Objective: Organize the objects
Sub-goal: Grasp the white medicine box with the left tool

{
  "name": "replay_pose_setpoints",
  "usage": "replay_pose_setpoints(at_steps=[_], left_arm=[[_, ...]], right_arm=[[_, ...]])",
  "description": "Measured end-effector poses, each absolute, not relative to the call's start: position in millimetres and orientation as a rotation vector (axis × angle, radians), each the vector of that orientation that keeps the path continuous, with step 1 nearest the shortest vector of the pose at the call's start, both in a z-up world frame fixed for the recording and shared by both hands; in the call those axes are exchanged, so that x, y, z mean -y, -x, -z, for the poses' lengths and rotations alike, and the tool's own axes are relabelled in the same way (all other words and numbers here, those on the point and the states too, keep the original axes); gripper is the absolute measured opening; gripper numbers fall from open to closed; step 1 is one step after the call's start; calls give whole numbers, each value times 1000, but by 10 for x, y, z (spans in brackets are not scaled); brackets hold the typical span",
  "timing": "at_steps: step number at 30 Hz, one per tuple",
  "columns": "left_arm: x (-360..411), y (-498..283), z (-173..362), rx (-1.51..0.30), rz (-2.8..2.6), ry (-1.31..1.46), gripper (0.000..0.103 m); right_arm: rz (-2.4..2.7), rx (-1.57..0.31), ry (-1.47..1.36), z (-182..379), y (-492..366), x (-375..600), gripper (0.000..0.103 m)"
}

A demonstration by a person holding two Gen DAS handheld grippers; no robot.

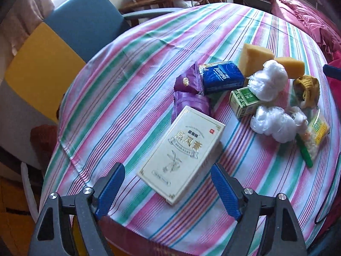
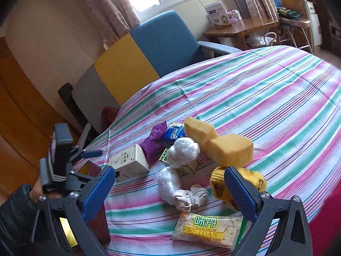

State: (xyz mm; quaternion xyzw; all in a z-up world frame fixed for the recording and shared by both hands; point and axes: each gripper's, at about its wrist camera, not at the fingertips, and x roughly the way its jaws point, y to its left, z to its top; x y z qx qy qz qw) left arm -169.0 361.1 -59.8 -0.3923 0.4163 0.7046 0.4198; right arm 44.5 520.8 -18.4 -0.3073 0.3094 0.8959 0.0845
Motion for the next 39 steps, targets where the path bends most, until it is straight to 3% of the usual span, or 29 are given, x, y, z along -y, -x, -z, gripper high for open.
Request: replay_pose_setpoints(at_steps=[6, 7, 13, 19, 24, 25, 26, 27, 31, 33, 34, 39], left_arm=[[-3792, 1774, 771, -1066, -1706, 1010, 84], [-3802, 1781, 803, -1047, -1702, 1030, 76], [-3646, 1633, 727, -900, -1784, 1042, 58], [-3474, 1408, 667, -778, -1789, 1104, 55], [-3450, 1326, 621, -719, -1809, 1173, 57], [-3459, 1302, 607, -729, -1820, 1160, 65], [-3473, 1287, 599, -727, -1806, 1160, 81], [-3485, 1281, 598, -720, -1796, 1161, 85], [-3608, 1233, 592, -773, -1827, 1107, 85], [-3654, 1271, 662, -788, -1827, 1118, 72], [-3655, 1276, 700, -787, -1824, 1135, 53], [-3452, 1096, 621, -701, -1865, 1106, 52]], right_arm=[[-2675, -937, 937, 203, -423, -5209, 103], [-2675, -938, 938, 205, -422, -5212, 103], [-2663, -957, 931, 215, -444, -5245, 103], [-2653, -941, 932, 208, -451, -5241, 103], [-2641, -925, 933, 204, -452, -5244, 103], [-2641, -923, 933, 203, -450, -5243, 103], [-2640, -923, 932, 202, -456, -5244, 103], [-2637, -925, 930, 203, -462, -5250, 103], [-2632, -938, 929, 205, -472, -5264, 103], [-2633, -937, 929, 202, -474, -5267, 103], [-2631, -937, 928, 203, -478, -5269, 103], [-2626, -946, 932, 216, -475, -5282, 103]])
